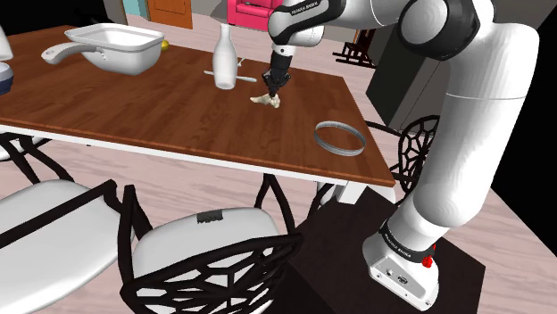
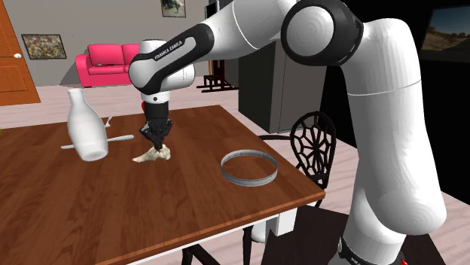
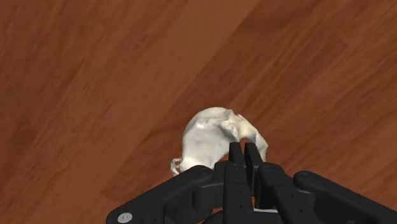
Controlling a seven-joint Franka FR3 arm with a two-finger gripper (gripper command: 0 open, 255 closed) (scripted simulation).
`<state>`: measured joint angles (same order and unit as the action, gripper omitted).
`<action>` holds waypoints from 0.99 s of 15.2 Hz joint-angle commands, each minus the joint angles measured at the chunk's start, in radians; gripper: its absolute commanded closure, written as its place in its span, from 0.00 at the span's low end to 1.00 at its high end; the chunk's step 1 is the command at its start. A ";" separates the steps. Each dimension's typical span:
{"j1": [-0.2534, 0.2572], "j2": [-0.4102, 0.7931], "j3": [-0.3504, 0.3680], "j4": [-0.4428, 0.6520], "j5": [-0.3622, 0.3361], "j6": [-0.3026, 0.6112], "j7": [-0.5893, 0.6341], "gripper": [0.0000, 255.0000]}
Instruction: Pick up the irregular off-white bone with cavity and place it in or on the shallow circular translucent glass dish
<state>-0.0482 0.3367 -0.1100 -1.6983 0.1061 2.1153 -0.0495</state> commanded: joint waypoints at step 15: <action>0.219 0.397 -0.052 0.570 -0.416 -0.518 0.044 0.00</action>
<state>0.1703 0.7384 -0.1604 -1.1068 -0.3053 1.5827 -0.0088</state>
